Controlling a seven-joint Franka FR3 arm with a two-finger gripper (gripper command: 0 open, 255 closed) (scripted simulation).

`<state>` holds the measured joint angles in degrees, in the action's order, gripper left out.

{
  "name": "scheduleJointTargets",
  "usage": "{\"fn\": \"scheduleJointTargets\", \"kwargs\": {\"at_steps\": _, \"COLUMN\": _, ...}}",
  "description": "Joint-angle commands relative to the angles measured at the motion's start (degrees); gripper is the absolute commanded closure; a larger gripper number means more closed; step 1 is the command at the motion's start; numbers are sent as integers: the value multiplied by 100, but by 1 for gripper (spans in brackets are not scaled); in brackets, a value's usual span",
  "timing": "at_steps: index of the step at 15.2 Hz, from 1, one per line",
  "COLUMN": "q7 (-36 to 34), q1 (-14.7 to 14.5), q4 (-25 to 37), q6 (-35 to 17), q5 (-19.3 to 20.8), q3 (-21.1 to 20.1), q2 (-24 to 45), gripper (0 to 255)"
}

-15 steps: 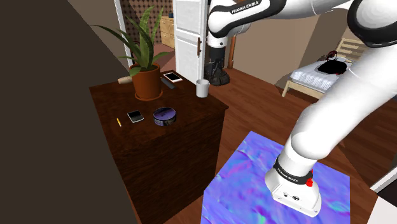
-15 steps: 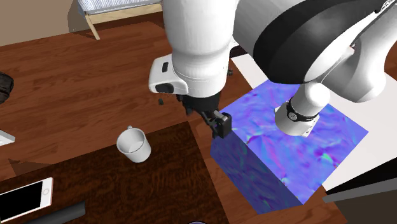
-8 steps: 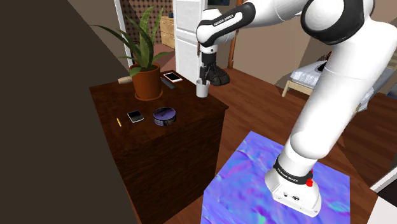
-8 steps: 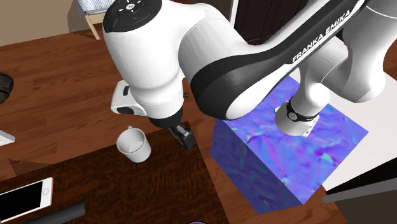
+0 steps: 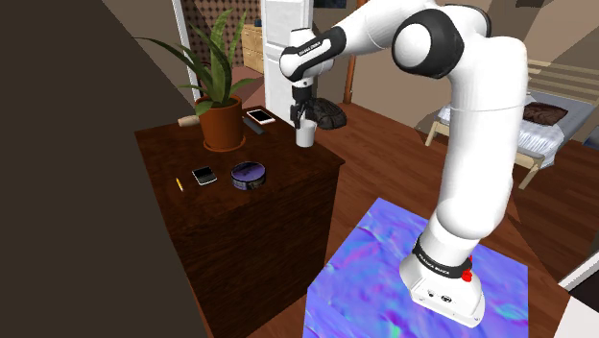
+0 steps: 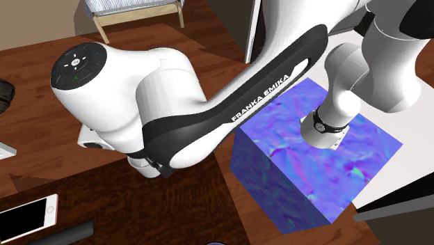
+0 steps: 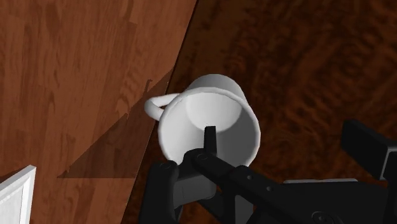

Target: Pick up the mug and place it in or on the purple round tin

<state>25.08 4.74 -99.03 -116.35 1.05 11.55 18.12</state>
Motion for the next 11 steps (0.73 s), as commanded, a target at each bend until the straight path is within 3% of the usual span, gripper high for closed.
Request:
{"fn": "scheduleJointTargets", "kwargs": {"at_steps": 1, "q7": 65, "q1": 51, "q4": 400, "q6": 49, "q5": -27, "q3": 3, "q2": 335, "gripper": 0}}
{"fn": "scheduleJointTargets", "kwargs": {"at_steps": 11, "q7": 88, "q1": 86, "q4": 109, "q6": -452, "q5": -64, "q3": -7, "q2": 546, "gripper": 0}}
